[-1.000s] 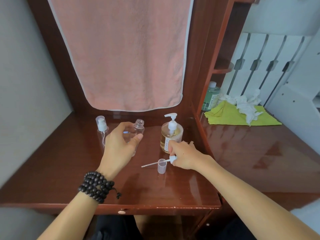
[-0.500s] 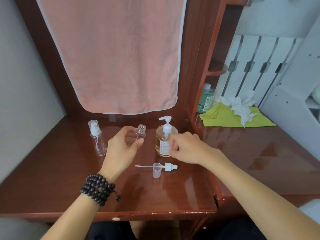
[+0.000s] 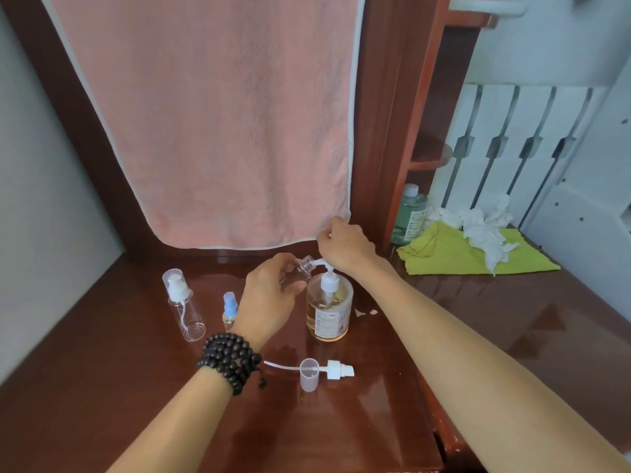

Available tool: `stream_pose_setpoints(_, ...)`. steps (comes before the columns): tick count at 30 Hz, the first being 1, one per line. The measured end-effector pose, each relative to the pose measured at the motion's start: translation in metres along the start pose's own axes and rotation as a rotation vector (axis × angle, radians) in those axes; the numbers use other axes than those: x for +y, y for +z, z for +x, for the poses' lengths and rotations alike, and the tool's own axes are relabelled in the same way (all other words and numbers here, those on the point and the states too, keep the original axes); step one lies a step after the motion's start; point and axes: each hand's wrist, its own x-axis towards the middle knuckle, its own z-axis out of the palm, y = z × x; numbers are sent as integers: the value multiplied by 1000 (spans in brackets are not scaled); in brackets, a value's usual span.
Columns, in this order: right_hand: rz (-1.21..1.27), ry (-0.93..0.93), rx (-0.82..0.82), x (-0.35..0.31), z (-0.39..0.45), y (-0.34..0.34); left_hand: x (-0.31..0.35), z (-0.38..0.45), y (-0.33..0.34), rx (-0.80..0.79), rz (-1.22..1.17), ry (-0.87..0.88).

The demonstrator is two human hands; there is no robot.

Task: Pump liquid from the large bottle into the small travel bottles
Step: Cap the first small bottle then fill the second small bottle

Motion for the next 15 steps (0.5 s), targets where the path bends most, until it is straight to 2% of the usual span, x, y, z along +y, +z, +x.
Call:
stream_pose_setpoints(8, 62, 202, -133, 8, 16, 13, -1, 12, 6, -52, 88, 119)
stream_pose_setpoints(15, 79, 233, -165, 16, 19, 28, -12, 10, 17, -70, 138, 137)
